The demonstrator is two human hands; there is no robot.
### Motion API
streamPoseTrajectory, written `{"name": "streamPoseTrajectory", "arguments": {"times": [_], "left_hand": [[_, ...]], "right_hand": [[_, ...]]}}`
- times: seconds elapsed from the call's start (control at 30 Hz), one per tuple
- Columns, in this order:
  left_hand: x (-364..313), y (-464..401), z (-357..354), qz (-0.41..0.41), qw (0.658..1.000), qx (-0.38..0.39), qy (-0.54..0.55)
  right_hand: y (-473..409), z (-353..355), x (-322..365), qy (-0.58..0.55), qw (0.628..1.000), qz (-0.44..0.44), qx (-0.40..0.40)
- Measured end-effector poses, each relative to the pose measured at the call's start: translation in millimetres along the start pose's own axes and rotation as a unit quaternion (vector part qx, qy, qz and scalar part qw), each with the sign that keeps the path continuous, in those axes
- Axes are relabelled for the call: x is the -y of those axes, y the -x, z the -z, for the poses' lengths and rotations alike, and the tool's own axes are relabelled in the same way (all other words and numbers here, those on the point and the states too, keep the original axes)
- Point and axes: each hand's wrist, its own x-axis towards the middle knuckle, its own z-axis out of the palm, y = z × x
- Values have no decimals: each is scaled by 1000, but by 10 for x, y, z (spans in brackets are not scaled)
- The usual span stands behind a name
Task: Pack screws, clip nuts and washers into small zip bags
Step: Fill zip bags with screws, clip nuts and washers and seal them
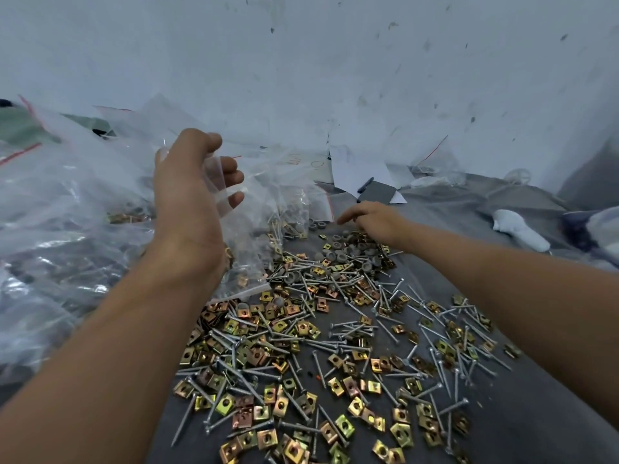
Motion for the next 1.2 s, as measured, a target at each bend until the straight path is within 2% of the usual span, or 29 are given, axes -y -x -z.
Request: {"name": "streamPoseTrajectory", "arguments": {"times": [0.13,0.3,0.43,0.53,0.63,0.8,0.87,1.0,1.2], "left_hand": [[21,-5,20,-6,1000,4,-13],[11,-53,62,-3,1000,2,-11],[-15,-70,89,-7,1000,-3,-5],[-20,-69,80,-8,1000,-7,3],[-20,-65,61,-8,1000,-2,5],[-37,-71,80,-8,1000,0,5],[-36,-65,85,-13,1000,5,2],[-32,-49,73,-13,1000,11,6],[-9,-6,35,-6,999,38,-3]], "right_hand": [[-184,-98,59,32,999,2,31],[-386,-137,280,-130,991,12,13],[-501,-182,344,-197,980,-6,12],[-569,-254,238,-156,988,-14,-11],[-626,-325,162,6,1000,-2,0],[-400,-314,201,146,982,120,23],[-229,-259,215,142,980,139,25],[97,-122,208,51,988,126,73],[559,86,27,13,987,129,98]]}}
